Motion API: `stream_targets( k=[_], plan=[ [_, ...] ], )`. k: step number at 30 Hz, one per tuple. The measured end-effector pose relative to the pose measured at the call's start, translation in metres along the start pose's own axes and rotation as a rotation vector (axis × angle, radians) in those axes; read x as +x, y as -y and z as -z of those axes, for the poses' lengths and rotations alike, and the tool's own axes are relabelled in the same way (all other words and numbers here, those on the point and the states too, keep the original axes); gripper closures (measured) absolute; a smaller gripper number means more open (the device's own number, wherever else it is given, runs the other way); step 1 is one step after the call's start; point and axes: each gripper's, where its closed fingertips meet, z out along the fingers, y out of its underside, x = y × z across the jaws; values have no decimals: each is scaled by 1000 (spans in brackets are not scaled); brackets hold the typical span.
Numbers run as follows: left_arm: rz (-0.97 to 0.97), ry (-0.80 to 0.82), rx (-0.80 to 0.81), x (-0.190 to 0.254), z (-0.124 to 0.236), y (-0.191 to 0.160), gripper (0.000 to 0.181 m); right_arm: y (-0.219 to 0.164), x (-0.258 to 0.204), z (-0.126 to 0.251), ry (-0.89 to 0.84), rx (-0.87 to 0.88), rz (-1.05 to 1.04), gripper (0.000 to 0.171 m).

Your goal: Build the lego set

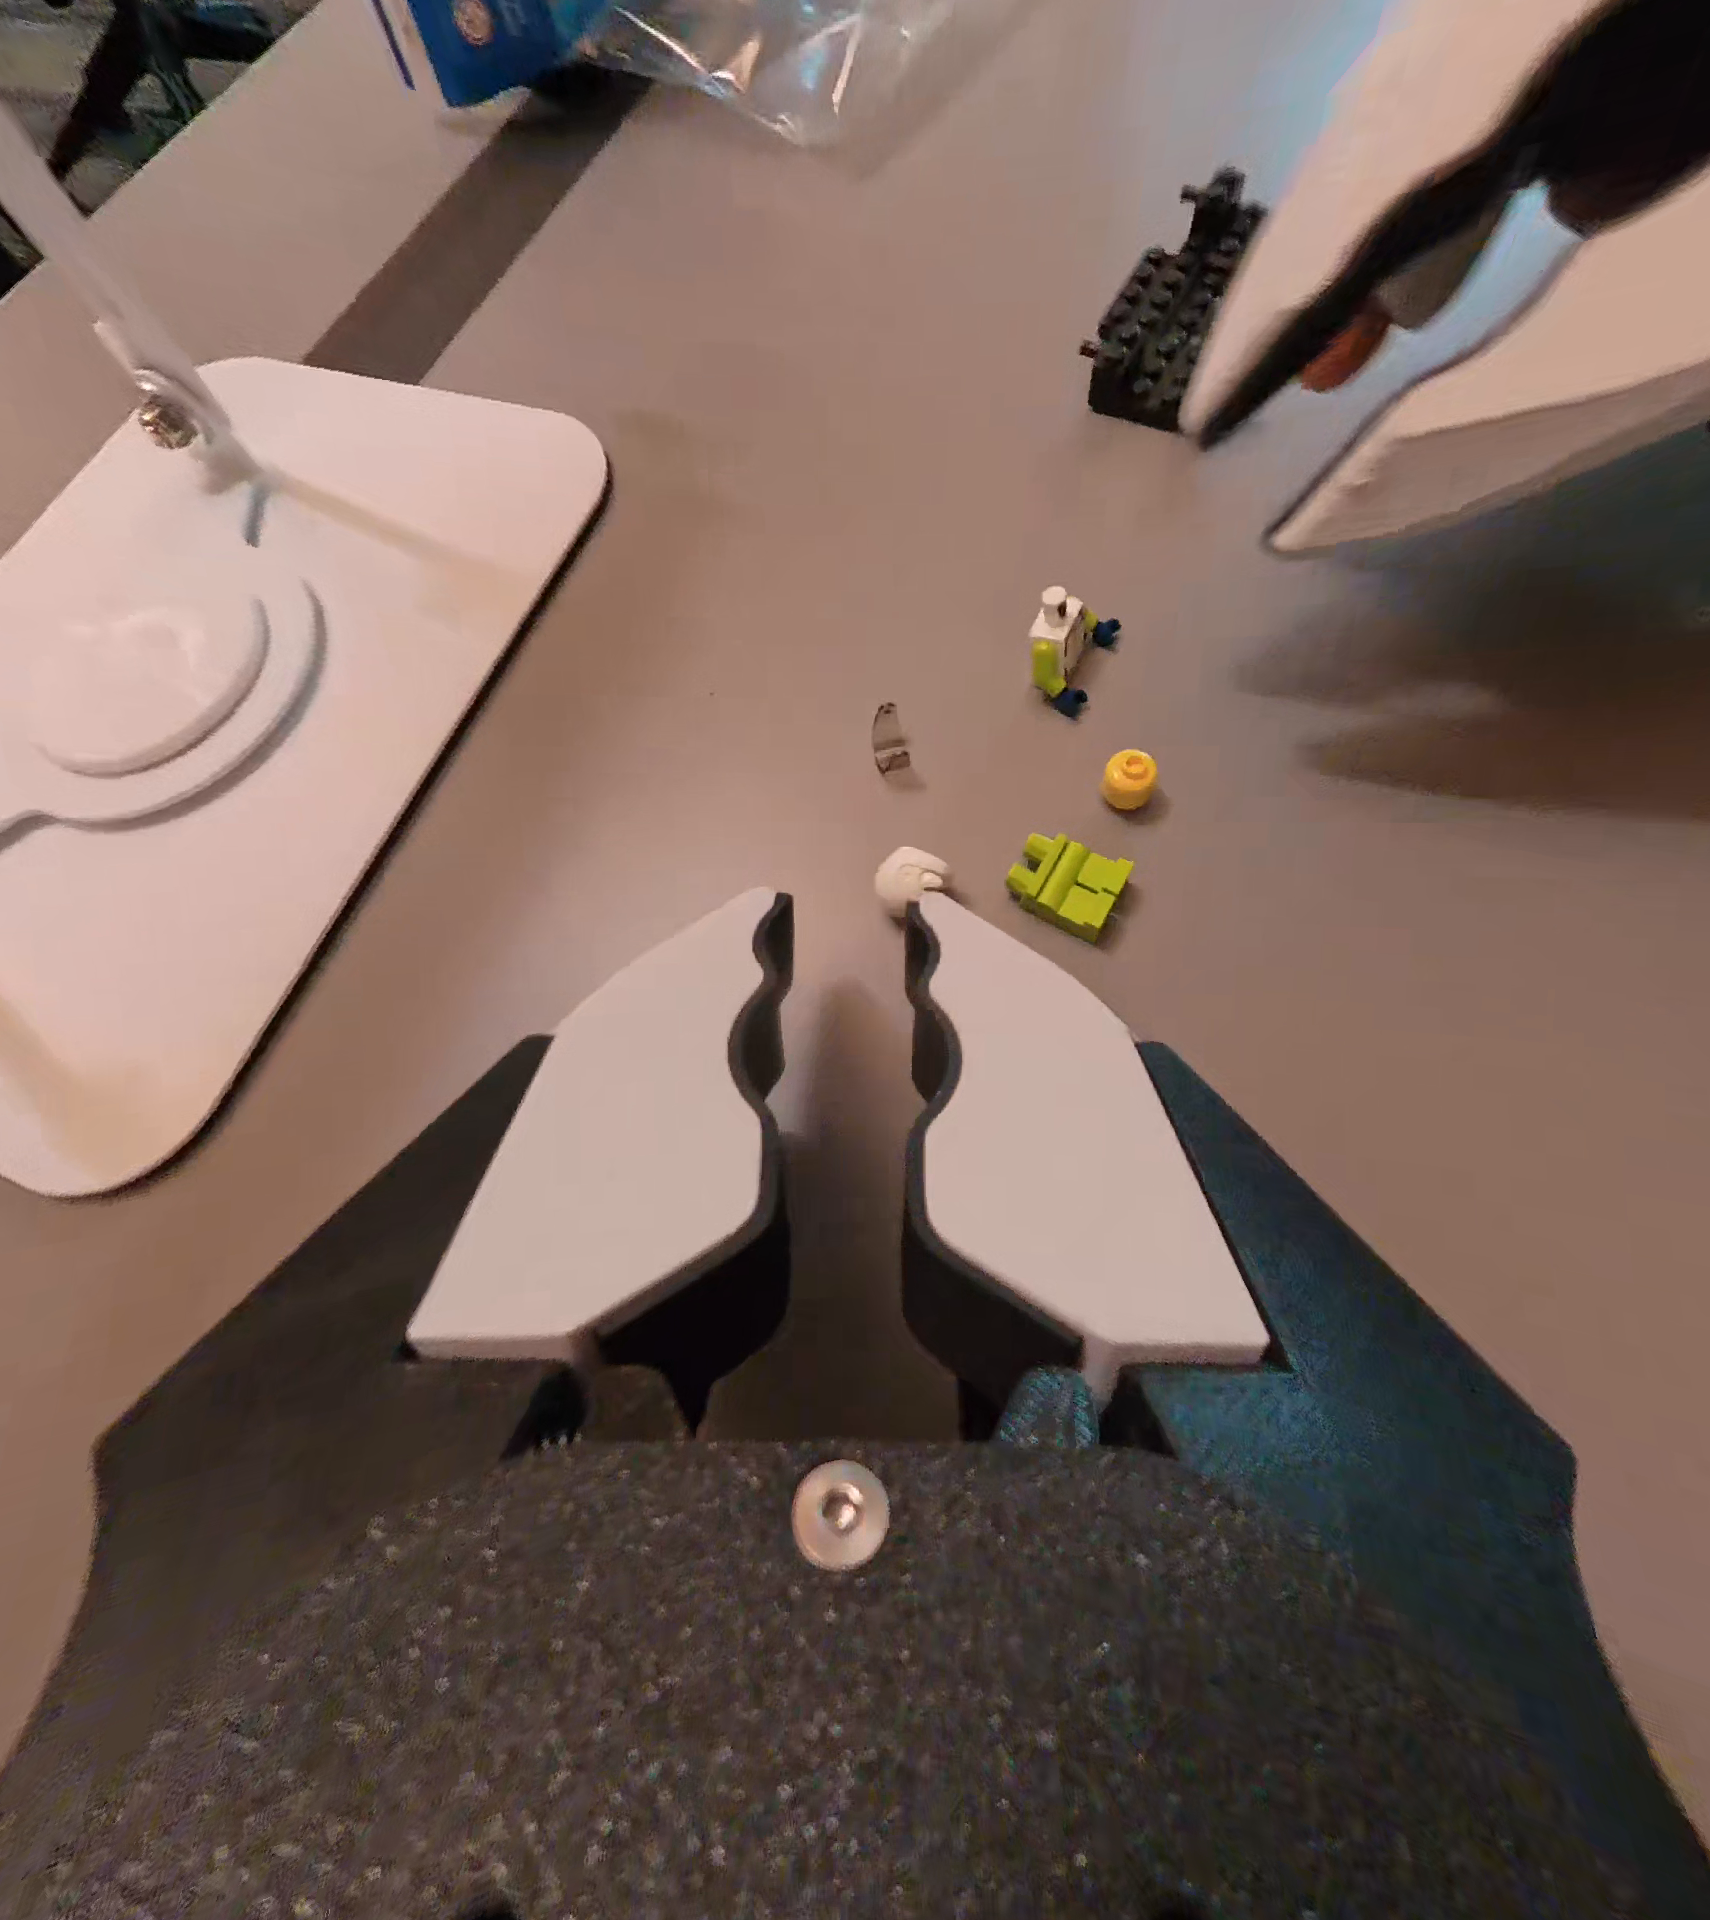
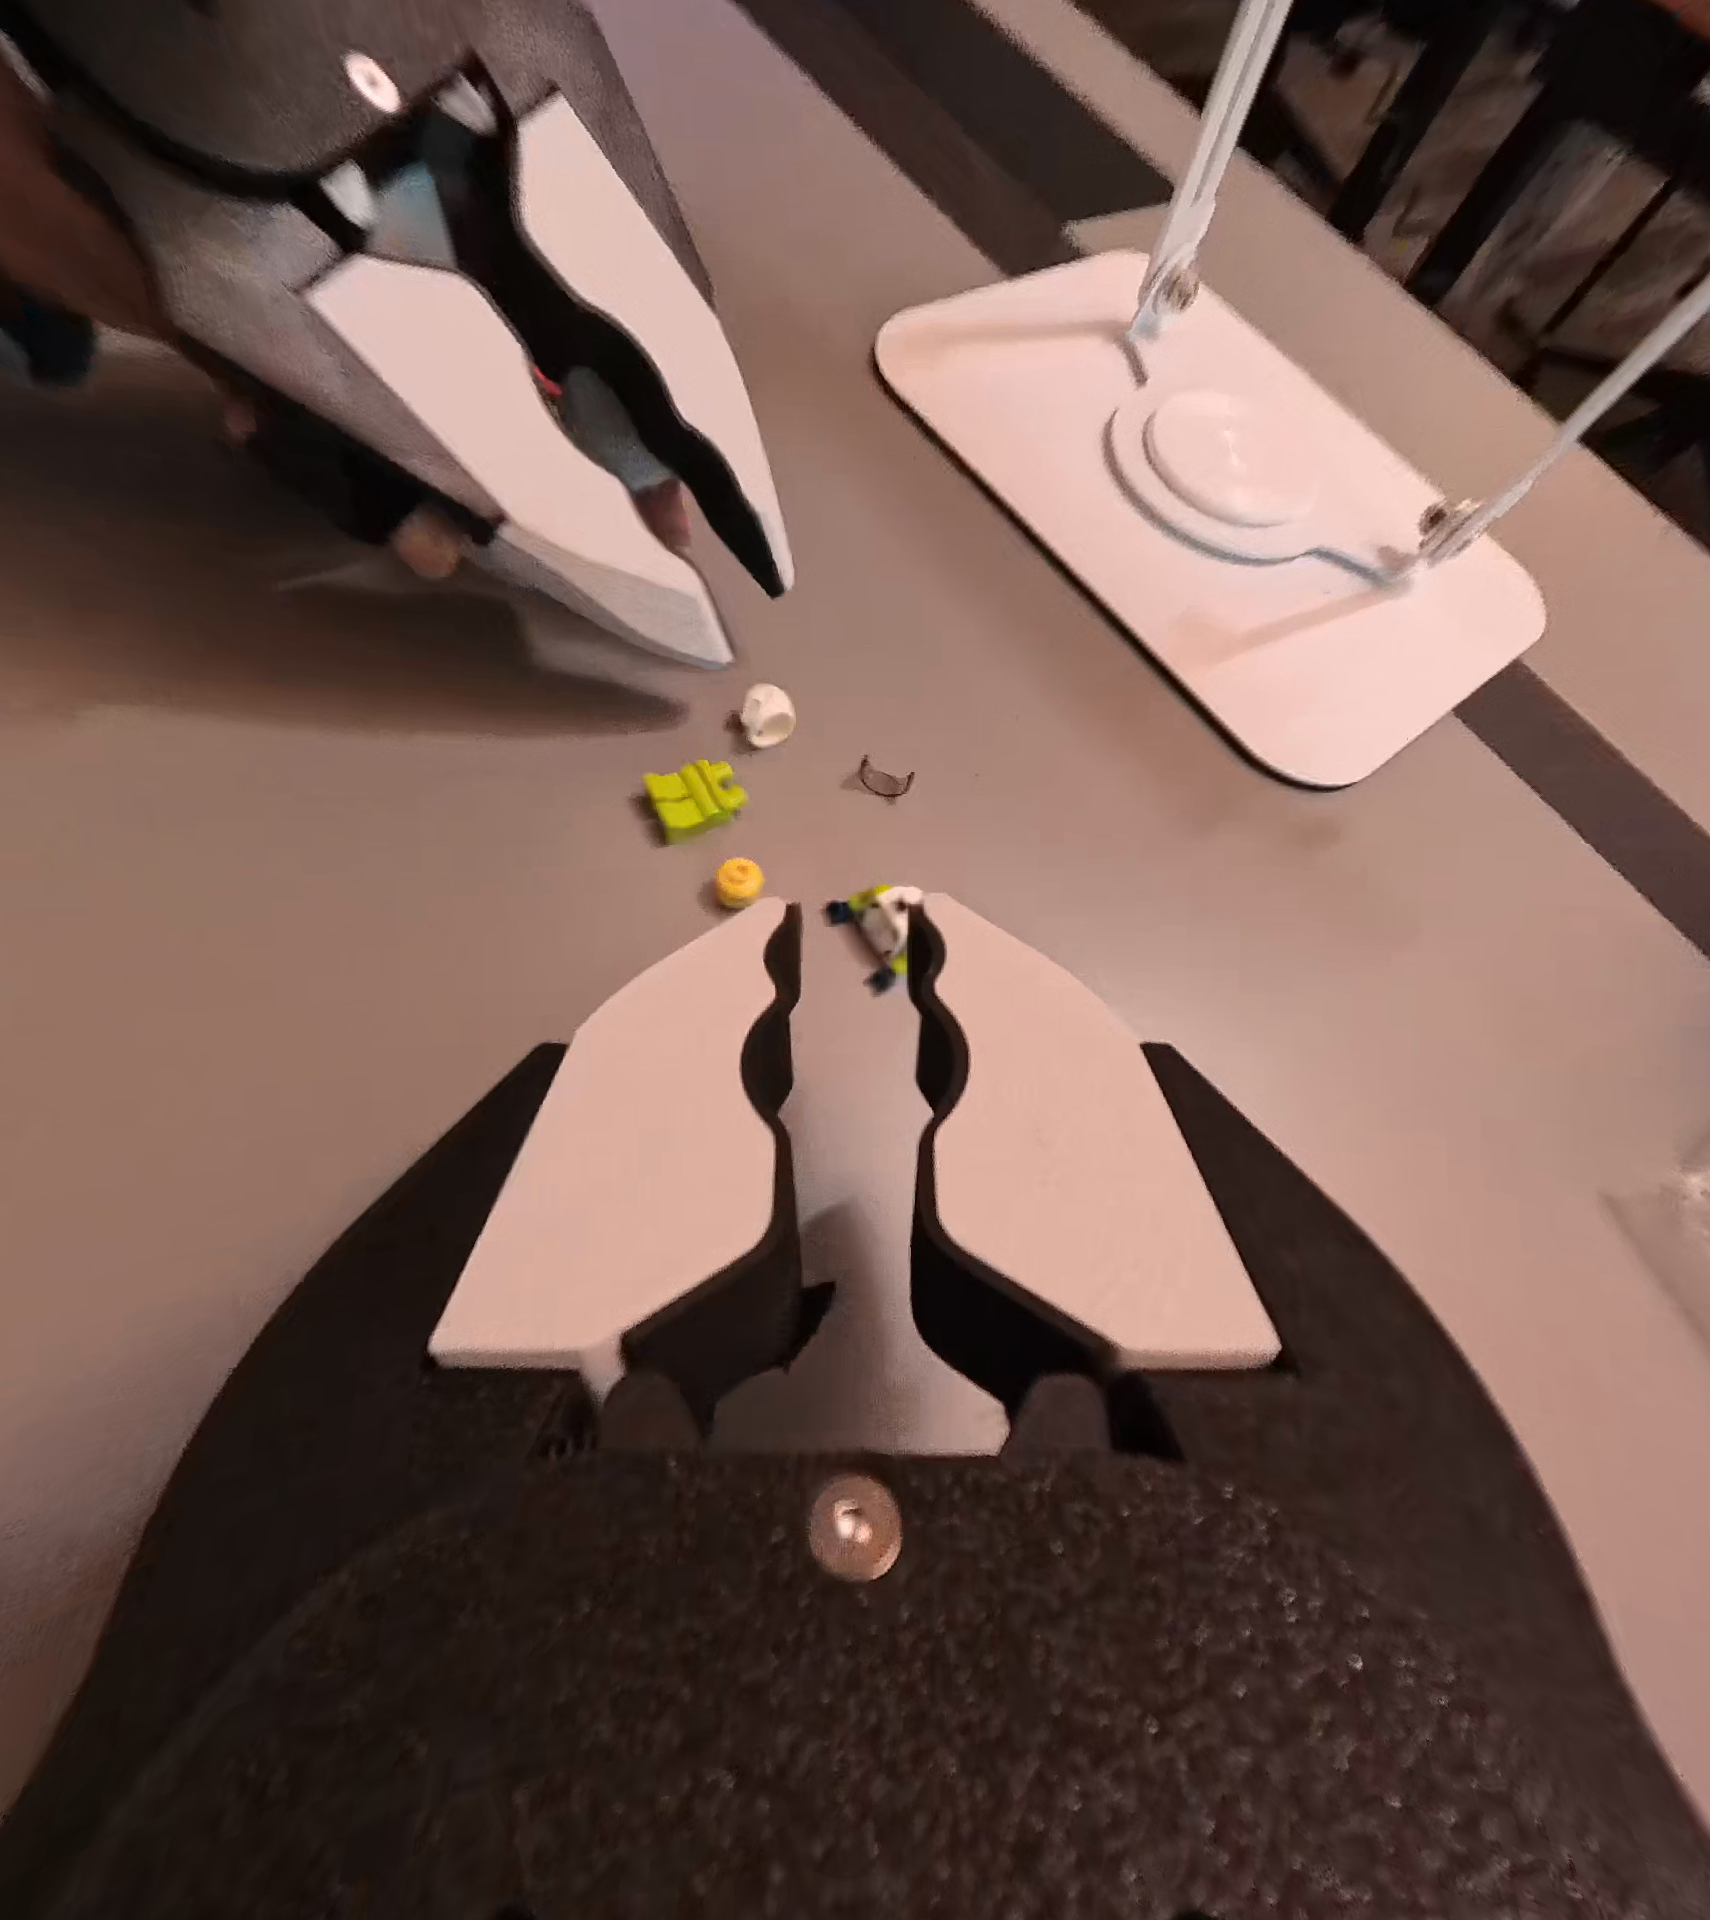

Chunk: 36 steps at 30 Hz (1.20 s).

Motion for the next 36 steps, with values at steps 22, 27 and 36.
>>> stream_targets(
  k=[22, 27, 36],
  plan=[
    [-57, -99, -30, 35, 4, -8, 164, -19, -11, -22, 160, -112, 121, 163],
    [-40, -104, -31, 34, 6, -9, 166, -8, -51, -13, 292, -73, 144, 163],
    [-30, -63, -26, 24, 13, -12, 169, -8, -69, -17, 358, -94, 157, 141]
  ],
)
